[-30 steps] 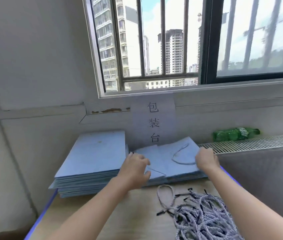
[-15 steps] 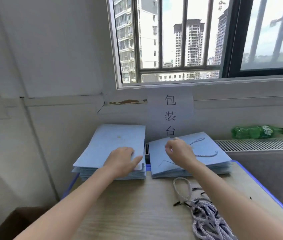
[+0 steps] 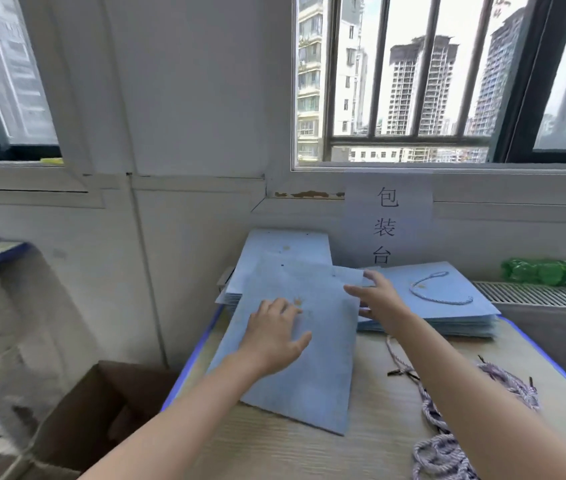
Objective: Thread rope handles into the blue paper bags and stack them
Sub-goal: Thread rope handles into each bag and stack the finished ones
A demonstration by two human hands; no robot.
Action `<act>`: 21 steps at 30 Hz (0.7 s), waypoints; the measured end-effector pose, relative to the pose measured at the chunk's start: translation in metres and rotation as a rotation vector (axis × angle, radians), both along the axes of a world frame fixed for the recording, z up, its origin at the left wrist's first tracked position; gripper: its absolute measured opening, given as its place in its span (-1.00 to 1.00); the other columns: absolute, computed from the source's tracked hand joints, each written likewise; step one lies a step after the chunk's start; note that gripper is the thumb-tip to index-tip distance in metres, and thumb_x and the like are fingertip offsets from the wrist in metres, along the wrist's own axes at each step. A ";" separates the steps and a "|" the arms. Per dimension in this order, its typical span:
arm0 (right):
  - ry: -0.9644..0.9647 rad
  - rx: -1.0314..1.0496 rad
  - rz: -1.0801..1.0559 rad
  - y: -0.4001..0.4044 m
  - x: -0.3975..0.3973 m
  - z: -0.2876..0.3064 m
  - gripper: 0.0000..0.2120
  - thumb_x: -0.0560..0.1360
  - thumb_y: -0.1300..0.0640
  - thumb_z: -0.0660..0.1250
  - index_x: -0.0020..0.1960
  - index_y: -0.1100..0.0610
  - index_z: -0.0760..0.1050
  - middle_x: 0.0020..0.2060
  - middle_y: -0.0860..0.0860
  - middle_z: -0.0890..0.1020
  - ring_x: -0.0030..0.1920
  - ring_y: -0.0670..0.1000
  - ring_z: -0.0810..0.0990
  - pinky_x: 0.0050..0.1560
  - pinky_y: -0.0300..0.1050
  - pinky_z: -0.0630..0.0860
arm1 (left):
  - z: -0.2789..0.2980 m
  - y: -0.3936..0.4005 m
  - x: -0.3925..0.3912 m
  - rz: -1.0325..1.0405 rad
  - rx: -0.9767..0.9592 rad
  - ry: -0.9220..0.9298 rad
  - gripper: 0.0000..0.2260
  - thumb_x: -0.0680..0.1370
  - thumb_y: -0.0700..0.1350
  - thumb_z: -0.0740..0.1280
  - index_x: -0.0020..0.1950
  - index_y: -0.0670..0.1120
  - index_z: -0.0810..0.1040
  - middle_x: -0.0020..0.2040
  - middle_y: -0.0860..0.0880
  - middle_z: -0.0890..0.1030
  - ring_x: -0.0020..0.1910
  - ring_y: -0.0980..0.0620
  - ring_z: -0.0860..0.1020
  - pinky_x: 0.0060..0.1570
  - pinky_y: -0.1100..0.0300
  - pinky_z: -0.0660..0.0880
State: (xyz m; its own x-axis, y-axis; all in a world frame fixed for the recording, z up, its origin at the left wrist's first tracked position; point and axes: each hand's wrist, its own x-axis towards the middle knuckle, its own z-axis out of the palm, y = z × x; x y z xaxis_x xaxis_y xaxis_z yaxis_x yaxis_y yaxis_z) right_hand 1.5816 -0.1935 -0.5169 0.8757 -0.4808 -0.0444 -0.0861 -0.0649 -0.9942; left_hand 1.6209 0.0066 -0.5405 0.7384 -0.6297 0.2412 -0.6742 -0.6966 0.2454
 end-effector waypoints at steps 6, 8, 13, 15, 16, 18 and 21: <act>0.151 -0.223 0.107 0.012 -0.039 0.001 -0.84 0.54 0.20 0.26 -0.21 0.19 0.40 -0.36 0.13 0.50 -0.49 -0.01 0.52 -0.50 -0.28 0.40 | 0.003 0.001 -0.020 0.108 -0.048 0.022 -0.54 0.61 0.15 0.11 0.42 -0.06 0.29 0.37 -0.09 0.29 0.37 -0.11 0.22 0.32 0.04 0.22; 0.289 -0.414 0.188 0.012 -0.054 -0.003 -0.80 0.55 0.19 0.24 -0.25 0.18 0.43 -0.38 0.08 0.57 -0.49 -0.07 0.55 -0.48 -0.29 0.41 | -0.002 -0.004 -0.029 0.095 0.025 0.027 -0.48 0.60 0.20 0.07 0.47 -0.05 0.23 0.41 -0.10 0.26 0.40 -0.12 0.19 0.35 0.01 0.20; 0.444 -0.867 0.170 -0.002 -0.080 -0.025 -0.85 0.49 0.28 0.24 -0.02 0.21 0.57 -0.17 0.02 0.58 -0.20 -0.05 0.56 -0.33 -0.35 0.44 | -0.029 -0.014 -0.052 -0.003 0.246 0.083 -0.35 0.55 0.32 0.08 0.53 -0.01 0.13 0.55 -0.12 0.02 0.52 -0.11 -0.04 0.48 -0.02 -0.09; 0.466 -1.006 0.160 -0.006 -0.079 -0.035 -0.81 0.49 0.29 0.24 0.03 0.17 0.57 -0.05 0.03 0.59 -0.02 0.00 0.53 -0.22 -0.27 0.37 | -0.039 -0.012 -0.056 -0.044 0.264 0.141 -0.31 0.54 0.34 0.08 0.55 0.00 0.07 0.57 -0.10 -0.04 0.54 -0.08 -0.10 0.49 -0.01 -0.16; 0.447 -1.027 0.140 -0.008 -0.077 -0.039 -0.83 0.50 0.27 0.25 0.02 0.18 0.57 -0.01 0.05 0.60 0.02 0.03 0.52 -0.15 -0.24 0.35 | -0.042 -0.011 -0.055 -0.063 0.259 0.177 -0.30 0.54 0.34 0.08 0.56 0.00 0.04 0.57 -0.09 -0.05 0.54 -0.06 -0.11 0.49 0.00 -0.16; 0.405 -1.055 0.110 -0.008 -0.070 -0.046 -0.87 0.52 0.24 0.27 0.01 0.21 0.57 0.00 0.08 0.61 0.05 0.05 0.52 -0.06 -0.19 0.38 | -0.046 -0.008 -0.053 -0.104 0.256 0.210 -0.29 0.54 0.35 0.06 0.57 0.02 -0.01 0.58 -0.06 -0.07 0.54 -0.02 -0.13 0.50 0.02 -0.18; 0.276 -1.076 0.072 -0.004 -0.060 -0.060 -0.91 0.55 0.19 0.26 -0.01 0.16 0.53 0.02 0.07 0.56 0.05 0.05 0.49 -0.02 -0.18 0.34 | -0.042 -0.005 -0.048 -0.196 0.290 0.219 -0.30 0.55 0.32 0.09 0.57 0.03 -0.02 0.58 -0.02 -0.08 0.54 0.03 -0.12 0.48 0.09 -0.19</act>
State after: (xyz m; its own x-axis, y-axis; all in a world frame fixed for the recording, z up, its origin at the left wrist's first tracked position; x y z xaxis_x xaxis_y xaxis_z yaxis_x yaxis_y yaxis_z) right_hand 1.5217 -0.1977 -0.5770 0.9274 -0.3344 0.1674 -0.2572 -0.8953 -0.3636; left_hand 1.5729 0.0021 -0.5825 0.6118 -0.7825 -0.1163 -0.7548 -0.6214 0.2103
